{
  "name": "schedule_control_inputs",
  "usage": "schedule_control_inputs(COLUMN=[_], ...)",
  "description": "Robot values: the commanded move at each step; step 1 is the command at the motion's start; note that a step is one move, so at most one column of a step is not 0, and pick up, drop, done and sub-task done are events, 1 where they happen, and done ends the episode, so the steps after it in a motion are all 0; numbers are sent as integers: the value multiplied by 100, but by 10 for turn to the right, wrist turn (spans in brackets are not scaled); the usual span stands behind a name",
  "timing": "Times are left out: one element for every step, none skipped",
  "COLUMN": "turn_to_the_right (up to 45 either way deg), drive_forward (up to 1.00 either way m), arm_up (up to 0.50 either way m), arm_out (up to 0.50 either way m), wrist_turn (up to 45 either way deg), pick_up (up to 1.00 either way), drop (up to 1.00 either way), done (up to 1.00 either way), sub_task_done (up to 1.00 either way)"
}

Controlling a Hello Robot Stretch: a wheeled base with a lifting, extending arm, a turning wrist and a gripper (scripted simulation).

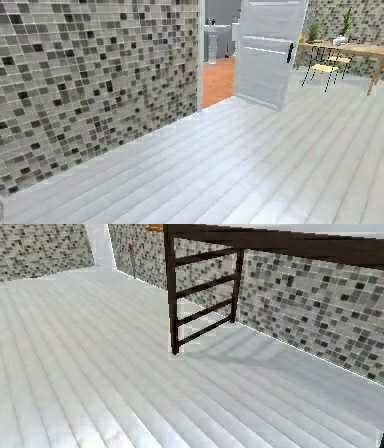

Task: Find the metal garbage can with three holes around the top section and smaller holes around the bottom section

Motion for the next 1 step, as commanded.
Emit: schedule_control_inputs(turn_to_the_right=[0], drive_forward=[40], arm_up=[0], arm_out=[0], wrist_turn=[0], pick_up=[0], drop=[0], done=[0], sub_task_done=[0])
